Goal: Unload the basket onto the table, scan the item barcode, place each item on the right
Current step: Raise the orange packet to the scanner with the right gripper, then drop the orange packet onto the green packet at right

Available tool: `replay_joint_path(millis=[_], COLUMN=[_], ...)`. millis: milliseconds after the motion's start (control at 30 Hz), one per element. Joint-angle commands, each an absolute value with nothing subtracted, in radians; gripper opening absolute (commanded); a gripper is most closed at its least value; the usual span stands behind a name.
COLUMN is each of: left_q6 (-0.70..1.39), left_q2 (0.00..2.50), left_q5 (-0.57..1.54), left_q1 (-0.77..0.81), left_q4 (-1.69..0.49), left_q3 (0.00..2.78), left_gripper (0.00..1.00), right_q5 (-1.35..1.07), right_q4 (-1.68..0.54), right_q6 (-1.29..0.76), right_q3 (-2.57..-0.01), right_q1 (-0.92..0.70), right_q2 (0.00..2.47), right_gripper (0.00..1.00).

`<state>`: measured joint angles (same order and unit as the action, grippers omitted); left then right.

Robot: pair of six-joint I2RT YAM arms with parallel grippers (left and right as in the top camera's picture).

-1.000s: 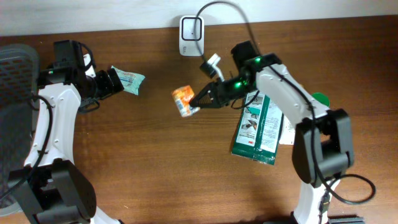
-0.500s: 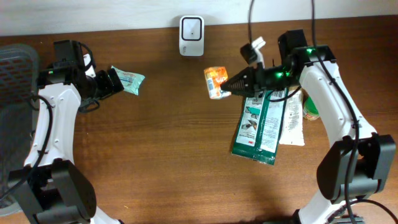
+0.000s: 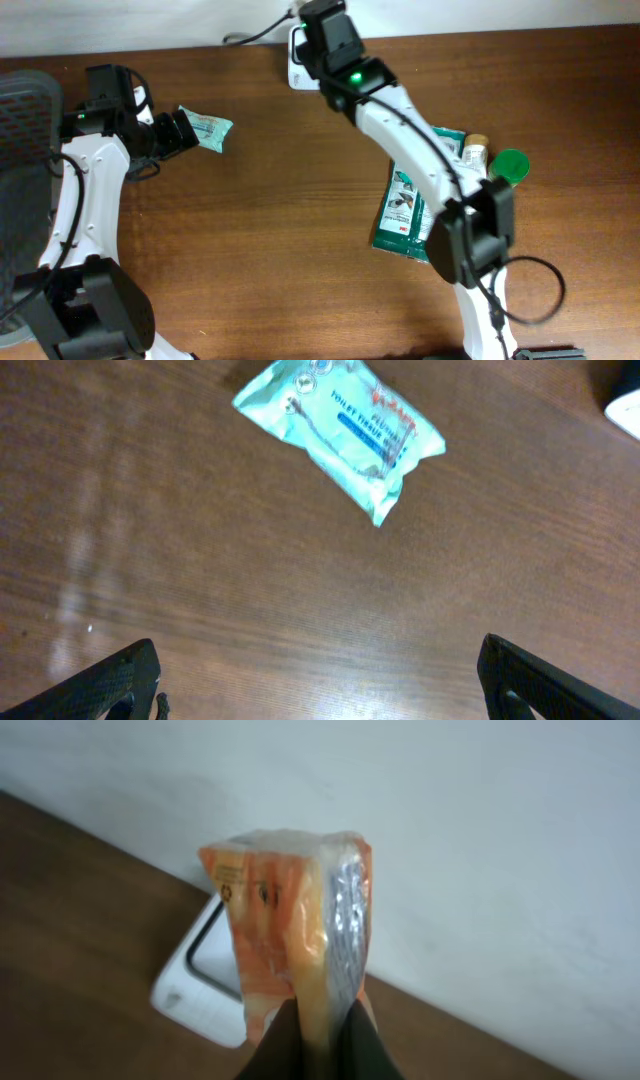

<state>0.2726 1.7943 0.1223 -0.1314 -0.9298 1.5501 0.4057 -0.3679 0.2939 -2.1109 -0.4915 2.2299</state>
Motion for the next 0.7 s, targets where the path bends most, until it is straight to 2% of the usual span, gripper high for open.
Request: replay_joint_path(millis=[0, 100, 367, 433, 533, 633, 667], left_q6=[0.271, 0.271, 0.271, 0.271, 0.271, 0.271, 0.271], left_q2=[1.799, 1.799, 1.799, 1.799, 1.799, 1.799, 1.799], left_q5=[0.115, 0.115, 0.115, 0.115, 0.115, 0.114, 0.114], left_q1=[-0.136, -0.136, -0.136, -0.136, -0.136, -0.136, -0.136], left_q4=[-0.926, -0.926, -0.926, -0.926, -0.926, -0.926, -0.926], left_q3=[1.553, 1.553, 1.553, 1.553, 1.553, 1.553, 1.553], left_gripper=[0.99, 0.99, 0.99, 0.99, 0.99, 0.99, 0.99], right_q5=[0.487, 0.491, 0.537, 0.535, 0.501, 0.240, 0.177], right_q4=[-0.201, -0.089, -0.056, -0.088, -0.250, -0.552, -0.619], right_q6=[0.614, 0.942, 0.947, 0.847, 0.565, 0.225, 0.173], right_q3=[-2.123, -2.122, -2.122, -2.122, -2.122, -2.122, -2.122], right_q1=[-0.495, -0.495, -0.494, -0.493, -0.493, -0.480, -0.475], right_q2=[2.359, 2.494, 2.513, 2.471, 2.312, 2.103, 2.065], right_gripper=[0.04, 0.04, 0.04, 0.04, 0.04, 0.04, 0.04])
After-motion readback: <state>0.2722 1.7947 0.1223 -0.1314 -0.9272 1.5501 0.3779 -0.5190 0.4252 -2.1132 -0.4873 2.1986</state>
